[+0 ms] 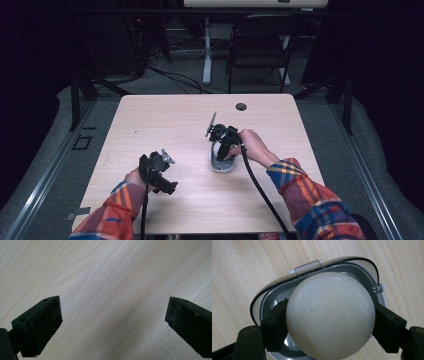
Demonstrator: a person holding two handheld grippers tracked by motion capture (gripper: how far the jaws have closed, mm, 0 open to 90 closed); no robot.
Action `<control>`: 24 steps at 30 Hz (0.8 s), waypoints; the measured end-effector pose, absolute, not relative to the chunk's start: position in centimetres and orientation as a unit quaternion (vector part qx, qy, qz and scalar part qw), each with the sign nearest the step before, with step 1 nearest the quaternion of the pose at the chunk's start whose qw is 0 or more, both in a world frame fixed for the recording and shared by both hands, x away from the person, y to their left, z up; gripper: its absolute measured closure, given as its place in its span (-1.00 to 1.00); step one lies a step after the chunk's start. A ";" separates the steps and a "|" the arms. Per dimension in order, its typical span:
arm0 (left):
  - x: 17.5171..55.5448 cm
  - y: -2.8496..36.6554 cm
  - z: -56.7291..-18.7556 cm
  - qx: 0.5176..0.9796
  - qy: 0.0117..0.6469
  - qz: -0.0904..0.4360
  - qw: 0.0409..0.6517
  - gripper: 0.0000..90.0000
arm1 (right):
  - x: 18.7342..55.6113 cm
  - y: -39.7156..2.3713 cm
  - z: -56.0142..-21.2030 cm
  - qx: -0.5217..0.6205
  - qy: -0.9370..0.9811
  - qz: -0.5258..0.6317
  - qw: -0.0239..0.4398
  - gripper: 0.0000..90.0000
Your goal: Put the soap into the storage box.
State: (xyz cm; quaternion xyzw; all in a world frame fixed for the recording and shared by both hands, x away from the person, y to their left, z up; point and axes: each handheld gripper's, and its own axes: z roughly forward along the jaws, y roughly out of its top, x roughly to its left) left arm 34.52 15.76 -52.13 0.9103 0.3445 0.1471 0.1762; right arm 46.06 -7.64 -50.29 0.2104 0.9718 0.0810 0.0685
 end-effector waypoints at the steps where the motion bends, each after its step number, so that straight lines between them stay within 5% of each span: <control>1: 34.5 15.8 -52.1 0.910 0.344 0.147 0.176 -0.98 | 46.1 -7.6 -50.4 0.210 0.972 0.081 0.068 -0.47; 24: 34.5 15.8 -52.2 0.911 0.345 0.145 0.175 -0.98 | 46.4 -7.5 -51.2 0.215 0.973 0.070 0.053 -0.48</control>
